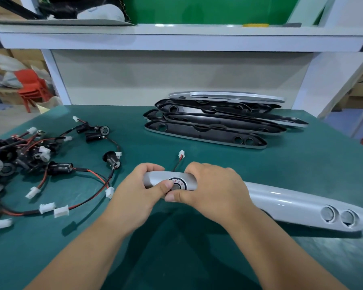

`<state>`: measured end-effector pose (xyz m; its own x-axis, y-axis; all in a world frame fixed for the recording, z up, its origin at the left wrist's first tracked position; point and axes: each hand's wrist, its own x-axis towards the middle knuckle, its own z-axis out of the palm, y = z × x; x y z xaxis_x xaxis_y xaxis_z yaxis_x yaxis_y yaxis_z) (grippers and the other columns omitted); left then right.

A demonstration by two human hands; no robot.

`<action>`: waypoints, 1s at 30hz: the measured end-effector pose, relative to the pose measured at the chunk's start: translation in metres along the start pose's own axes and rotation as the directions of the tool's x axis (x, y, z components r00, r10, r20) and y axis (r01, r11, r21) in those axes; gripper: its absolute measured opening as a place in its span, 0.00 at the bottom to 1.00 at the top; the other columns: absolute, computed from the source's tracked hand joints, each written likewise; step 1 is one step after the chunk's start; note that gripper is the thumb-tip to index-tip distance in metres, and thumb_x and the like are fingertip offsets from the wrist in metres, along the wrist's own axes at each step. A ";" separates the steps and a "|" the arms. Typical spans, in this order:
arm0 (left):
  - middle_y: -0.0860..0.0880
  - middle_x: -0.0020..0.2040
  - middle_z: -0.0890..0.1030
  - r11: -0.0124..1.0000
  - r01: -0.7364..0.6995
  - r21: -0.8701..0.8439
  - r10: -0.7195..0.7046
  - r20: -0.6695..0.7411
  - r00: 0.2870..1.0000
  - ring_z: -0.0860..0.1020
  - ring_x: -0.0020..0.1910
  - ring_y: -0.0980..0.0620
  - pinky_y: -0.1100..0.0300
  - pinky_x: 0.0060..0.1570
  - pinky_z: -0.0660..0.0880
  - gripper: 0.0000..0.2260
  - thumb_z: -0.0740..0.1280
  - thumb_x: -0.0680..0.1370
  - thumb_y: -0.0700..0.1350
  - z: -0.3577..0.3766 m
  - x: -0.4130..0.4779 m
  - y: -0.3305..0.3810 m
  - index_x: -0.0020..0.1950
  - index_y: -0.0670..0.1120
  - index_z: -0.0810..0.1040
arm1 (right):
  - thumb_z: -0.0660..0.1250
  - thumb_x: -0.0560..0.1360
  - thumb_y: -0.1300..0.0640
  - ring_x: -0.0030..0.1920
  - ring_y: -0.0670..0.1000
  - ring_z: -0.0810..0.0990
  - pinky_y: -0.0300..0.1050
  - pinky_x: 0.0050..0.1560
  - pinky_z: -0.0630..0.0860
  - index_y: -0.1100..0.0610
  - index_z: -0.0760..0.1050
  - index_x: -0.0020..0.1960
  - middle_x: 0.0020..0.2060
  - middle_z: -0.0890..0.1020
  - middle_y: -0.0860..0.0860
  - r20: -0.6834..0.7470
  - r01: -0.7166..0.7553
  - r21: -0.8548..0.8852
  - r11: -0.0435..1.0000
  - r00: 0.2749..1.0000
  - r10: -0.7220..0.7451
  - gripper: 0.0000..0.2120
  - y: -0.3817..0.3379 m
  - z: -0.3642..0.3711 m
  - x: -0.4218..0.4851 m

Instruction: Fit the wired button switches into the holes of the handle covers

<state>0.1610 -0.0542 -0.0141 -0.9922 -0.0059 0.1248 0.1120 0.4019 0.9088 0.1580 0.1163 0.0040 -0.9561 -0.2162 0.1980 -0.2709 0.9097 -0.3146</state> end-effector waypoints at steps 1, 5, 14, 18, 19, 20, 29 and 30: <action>0.52 0.43 0.83 1.000 0.006 0.012 -0.006 0.011 1.000 0.79 0.43 0.54 0.66 0.43 0.73 0.07 0.70 0.74 0.49 -0.001 0.000 0.000 0.49 0.57 0.75 | 0.55 0.63 0.24 0.38 0.44 0.71 0.46 0.45 0.64 0.45 0.65 0.40 0.36 0.73 0.42 0.010 0.014 -0.013 1.000 1.000 -0.014 0.24 0.001 0.000 -0.001; 0.55 0.39 0.83 0.997 -0.018 0.077 0.012 0.076 0.997 0.77 0.37 0.63 0.77 0.35 0.68 0.09 0.70 0.75 0.50 -0.003 0.001 0.002 0.52 0.59 0.73 | 0.45 0.69 0.27 0.43 0.47 0.72 0.47 0.49 0.64 0.47 0.70 0.42 0.36 0.74 0.44 -0.044 0.014 0.003 1.000 0.999 -0.014 0.27 0.003 0.001 -0.003; 0.56 0.40 0.80 0.993 -0.022 0.116 0.010 0.100 0.995 0.76 0.37 0.65 0.75 0.37 0.69 0.16 0.75 0.70 0.49 -0.002 -0.001 0.001 0.52 0.60 0.73 | 0.51 0.72 0.31 0.42 0.48 0.70 0.48 0.45 0.58 0.48 0.63 0.33 0.33 0.72 0.44 -0.109 -0.082 -0.027 0.996 0.991 0.078 0.23 -0.003 0.003 -0.001; 0.55 0.41 0.81 0.987 -0.075 0.139 0.076 -0.003 0.997 0.76 0.39 0.65 0.76 0.35 0.68 0.13 0.75 0.69 0.48 -0.003 -0.001 0.005 0.47 0.57 0.74 | 0.49 0.71 0.29 0.41 0.48 0.66 0.48 0.41 0.52 0.47 0.60 0.33 0.32 0.68 0.43 -0.179 -0.042 -0.058 0.997 0.983 0.031 0.22 -0.010 0.003 -0.003; 0.55 0.40 0.80 0.986 -0.086 0.140 0.089 -0.019 0.996 0.75 0.38 0.65 0.76 0.35 0.67 0.12 0.75 0.69 0.48 -0.004 -0.002 0.006 0.46 0.57 0.74 | 0.46 0.70 0.28 0.41 0.48 0.66 0.48 0.41 0.51 0.47 0.61 0.34 0.32 0.67 0.43 -0.200 -0.032 -0.077 0.997 0.980 0.016 0.23 -0.011 0.002 -0.003; 0.55 0.39 0.80 0.985 -0.096 0.143 0.101 -0.027 0.995 0.75 0.38 0.65 0.76 0.34 0.67 0.12 0.75 0.69 0.47 -0.005 -0.002 0.007 0.46 0.57 0.74 | 0.43 0.69 0.28 0.41 0.48 0.66 0.48 0.41 0.51 0.46 0.63 0.36 0.32 0.67 0.43 -0.226 -0.025 -0.095 0.995 0.974 0.003 0.24 -0.011 0.002 -0.004; 0.54 0.39 0.82 0.988 0.063 0.144 -0.065 0.005 0.998 0.76 0.35 0.60 0.64 0.36 0.68 0.11 0.76 0.70 0.49 -0.040 0.016 -0.009 0.47 0.56 0.75 | 0.50 0.58 0.20 0.51 0.47 0.70 0.49 0.52 0.60 0.40 0.67 0.56 0.42 0.71 0.40 -0.015 -0.033 -0.191 0.981 0.999 0.030 0.35 0.041 -0.006 -0.008; 0.54 0.39 0.82 0.990 0.090 0.112 -0.091 0.005 0.996 0.76 0.34 0.58 0.61 0.36 0.68 0.12 0.76 0.70 0.50 -0.046 0.018 -0.013 0.47 0.54 0.75 | 0.52 0.56 0.20 0.52 0.47 0.71 0.49 0.51 0.61 0.39 0.66 0.56 0.43 0.71 0.40 0.039 -0.062 -0.215 0.975 0.997 0.072 0.35 0.060 -0.011 -0.013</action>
<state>0.1442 -0.1015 -0.0050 -0.9985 -0.0377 0.0398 0.0156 0.4998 0.8660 0.1551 0.1779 -0.0077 -0.9768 -0.1638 0.1382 -0.1807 0.9762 -0.1197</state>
